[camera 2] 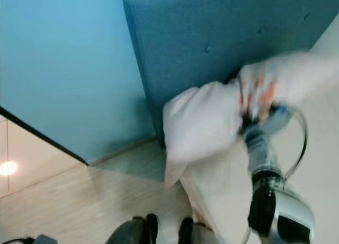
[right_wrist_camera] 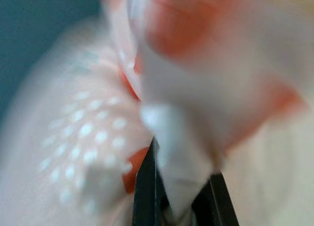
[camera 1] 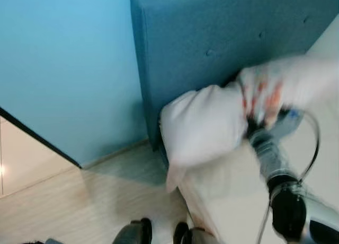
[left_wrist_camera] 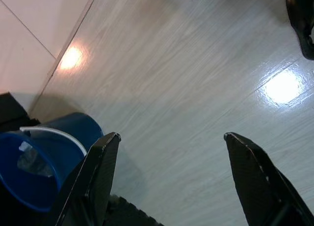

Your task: Clean up the room

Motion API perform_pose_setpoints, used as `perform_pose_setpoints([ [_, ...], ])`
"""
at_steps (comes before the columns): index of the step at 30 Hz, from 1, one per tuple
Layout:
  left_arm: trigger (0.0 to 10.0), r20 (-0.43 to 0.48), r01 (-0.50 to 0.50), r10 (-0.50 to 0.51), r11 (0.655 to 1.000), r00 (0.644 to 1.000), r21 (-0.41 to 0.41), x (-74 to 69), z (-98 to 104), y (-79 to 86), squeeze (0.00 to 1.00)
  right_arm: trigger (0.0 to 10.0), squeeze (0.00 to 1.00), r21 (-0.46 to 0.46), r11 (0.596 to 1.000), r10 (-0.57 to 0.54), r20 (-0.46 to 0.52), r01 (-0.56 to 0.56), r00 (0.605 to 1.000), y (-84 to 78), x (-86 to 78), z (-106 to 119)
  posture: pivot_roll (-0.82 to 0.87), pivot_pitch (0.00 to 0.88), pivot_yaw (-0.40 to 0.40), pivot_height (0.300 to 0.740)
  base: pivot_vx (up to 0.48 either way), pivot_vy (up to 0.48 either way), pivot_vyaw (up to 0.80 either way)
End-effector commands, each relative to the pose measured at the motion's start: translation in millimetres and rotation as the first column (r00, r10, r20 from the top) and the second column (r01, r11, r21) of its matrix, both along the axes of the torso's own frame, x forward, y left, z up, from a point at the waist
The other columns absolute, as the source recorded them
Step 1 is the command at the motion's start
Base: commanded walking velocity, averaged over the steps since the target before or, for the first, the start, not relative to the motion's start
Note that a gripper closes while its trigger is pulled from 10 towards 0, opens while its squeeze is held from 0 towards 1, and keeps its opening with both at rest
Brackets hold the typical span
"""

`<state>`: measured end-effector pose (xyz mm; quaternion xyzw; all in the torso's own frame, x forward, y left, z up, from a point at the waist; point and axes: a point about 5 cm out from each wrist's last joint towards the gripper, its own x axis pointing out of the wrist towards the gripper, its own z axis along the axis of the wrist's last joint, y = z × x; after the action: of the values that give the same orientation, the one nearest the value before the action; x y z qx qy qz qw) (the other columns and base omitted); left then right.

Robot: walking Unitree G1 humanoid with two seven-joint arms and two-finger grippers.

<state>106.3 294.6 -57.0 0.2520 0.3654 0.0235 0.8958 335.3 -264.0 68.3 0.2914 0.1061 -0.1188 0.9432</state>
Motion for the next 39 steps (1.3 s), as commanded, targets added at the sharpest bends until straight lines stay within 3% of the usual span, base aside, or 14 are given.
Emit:
perform_pose_setpoints([
  [1,10.0,-0.064,-0.005,0.004,1.0,0.998,-0.013,-16.8,-7.2,-2.3,0.0,10.0,0.0,-0.017,1.0,-0.019,-0.049,0.018,0.999,-5.8,-7.8,-8.6,0.25,0.381,0.009,0.74,0.0,0.0,0.0],
  [3,10.0,-0.065,-0.004,0.003,1.0,0.998,-0.013,-16.1,-6.5,-2.0,0.0,10.0,0.0,-0.019,0.998,-0.054,-0.067,0.053,0.996,-15.1,-15.9,-14.2,0.25,0.378,0.011,0.74,0.0,0.0,0.0],
  [5,10.0,-0.065,-0.008,0.007,1.0,0.998,-0.017,-9.8,-6.1,-2.1,0.0,10.0,0.0,-0.057,0.992,-0.119,-0.082,0.114,0.99,-37.9,-27.8,-14.9,0.22,0.358,0.015,0.74,0.0,0.0,0.0],
  [11,10.0,-0.05,-0.006,0.005,0.999,0.999,-0.036,7.0,-6.4,-10.3,0.0,10.0,0.0,-0.146,0.976,-0.174,-0.066,0.163,0.982,-69.7,-36.9,-1.3,0.19,0.32,0.017,0.74,0.0,0.0,0.0],
  [12,10.0,-0.042,-0.003,0.001,0.999,0.999,-0.046,13.6,-6.8,-14.6,0.0,10.0,1.0,-0.196,0.965,-0.193,-0.07,0.176,0.979,-80.0,-39.4,4.6,0.19,0.309,0.017,0.74,0.0,0.0,0.0],
  [15,10.0,-0.028,0.002,-0.004,0.997,1.0,-0.078,28.3,-7.4,-23.2,0.0,10.0,1.0,-0.291,0.926,-0.277,-0.091,0.241,0.956,-102.4,-47.6,15.3,0.17,0.275,0.013,0.74,0.0,0.0,0.0],
  [21,10.0,-0.014,-0.017,0.016,0.994,1.0,-0.108,43.8,-5.2,-25.5,0.0,10.0,1.0,-0.366,0.885,-0.372,-0.183,0.288,0.91,-118.8,-61.8,12.3,0.16,0.224,0.009,0.74,0.0,0.0,0.0],
  [25,10.0,-0.01,-0.031,0.029,0.989,1.0,-0.144,55.3,-3.3,-27.0,0.0,10.0,1.0,-0.411,0.858,-0.44,-0.278,0.308,0.854,-127.2,-76.2,2.9,0.15,0.201,0.009,0.74,0.0,0.0,0.0],
  [29,10.0,0.017,-0.044,0.051,0.955,0.999,-0.294,71.2,2.1,-30.8,0.0,10.0,1.0,-0.435,0.839,-0.493,-0.354,0.326,0.795,-132.0,-91.6,-8.8,0.14,0.152,0.005,0.74,0.0,0.0,0.0],
  [32,10.0,0.053,-0.034,0.058,0.926,0.997,-0.376,83.6,8.7,-31.9,0.0,10.0,1.0,-0.418,0.846,-0.485,-0.341,0.332,0.806,-127.1,-87.7,-9.8,0.12,0.127,0.005,0.74,0.0,0.0,0.0],
  [35,10.0,0.124,0.02,0.053,0.852,0.991,-0.524,105.7,24.0,-32.3,0.0,10.0,1.0,-0.379,0.897,-0.36,-0.323,0.228,0.876,-94.7,-65.7,-17.5,0.1,0.091,0.002,0.74,0.0,0.0,0.0],
  [36,10.0,0.143,0.053,0.034,0.827,0.989,-0.56,112.1,28.6,-34.4,0.0,10.0,0.5,-0.352,0.916,-0.312,-0.322,0.193,0.894,-80.5,-59.4,-22.6,0.09,0.077,-0.001,0.74,0.0,0.0,0.0],
  [38,10.0,0.157,0.084,0.011,0.805,0.987,-0.587,118.1,32.5,-37.0,0.0,10.0,0.5,-0.323,0.932,-0.273,-0.322,0.166,0.907,-67.3,-54.3,-27.3,0.09,0.074,-0.002,0.74,0.0,0.0,0.0],
  [39,10.0,0.18,0.123,-0.014,0.778,0.984,-0.615,123.7,36.9,-40.3,0.0,10.0,0.0,-0.3,0.948,-0.212,-0.333,0.11,0.919,-51.5,-49.3,-33.1,0.09,0.053,-0.004,0.74,0.0,0.0,-0.51],
])
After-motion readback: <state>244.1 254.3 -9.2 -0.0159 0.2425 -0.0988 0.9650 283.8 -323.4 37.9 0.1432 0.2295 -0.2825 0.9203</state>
